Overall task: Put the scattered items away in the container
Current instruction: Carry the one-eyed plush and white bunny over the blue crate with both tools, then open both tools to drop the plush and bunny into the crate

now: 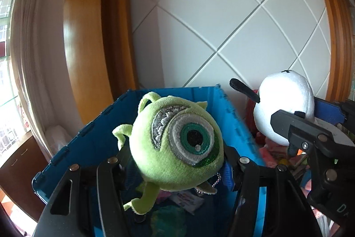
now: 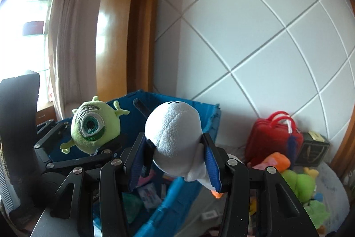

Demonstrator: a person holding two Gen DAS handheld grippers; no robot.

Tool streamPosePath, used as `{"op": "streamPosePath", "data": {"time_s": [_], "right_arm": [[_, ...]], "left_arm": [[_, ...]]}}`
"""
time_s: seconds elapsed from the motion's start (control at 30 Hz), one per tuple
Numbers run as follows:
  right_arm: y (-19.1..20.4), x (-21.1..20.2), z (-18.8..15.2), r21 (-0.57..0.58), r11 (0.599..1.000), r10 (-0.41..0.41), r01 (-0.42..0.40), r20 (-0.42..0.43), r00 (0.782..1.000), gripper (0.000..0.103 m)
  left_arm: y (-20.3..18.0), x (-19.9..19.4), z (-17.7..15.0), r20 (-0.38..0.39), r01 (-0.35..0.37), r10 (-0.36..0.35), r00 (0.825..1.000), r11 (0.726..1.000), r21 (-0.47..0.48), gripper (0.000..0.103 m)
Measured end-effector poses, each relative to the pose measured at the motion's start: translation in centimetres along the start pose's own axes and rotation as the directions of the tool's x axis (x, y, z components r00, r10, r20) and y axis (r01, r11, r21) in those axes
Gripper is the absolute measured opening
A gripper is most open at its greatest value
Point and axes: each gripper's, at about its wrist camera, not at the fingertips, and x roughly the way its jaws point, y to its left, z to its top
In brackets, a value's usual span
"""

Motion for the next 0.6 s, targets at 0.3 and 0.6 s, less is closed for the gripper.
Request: {"op": "streamPosePath", "data": {"time_s": [0.3, 0.6], "right_arm": [[6.1, 8.2, 0.6, 0.017, 1.0, -0.007, 0.01, -0.177, 0.984, 0.048], [6.3, 8.7, 1.2, 0.025, 0.998, -0.049, 0.055, -0.176, 0.983, 0.063]], "left_arm": [[7.2, 4.9, -1.1, -0.138, 0.006, -0.009, 0.99, 1.0, -0.022, 0.059], [8.4, 5.7, -1.6, -0.145, 0.031, -0.037, 0.989, 0.998, -0.049, 0.08]]}}
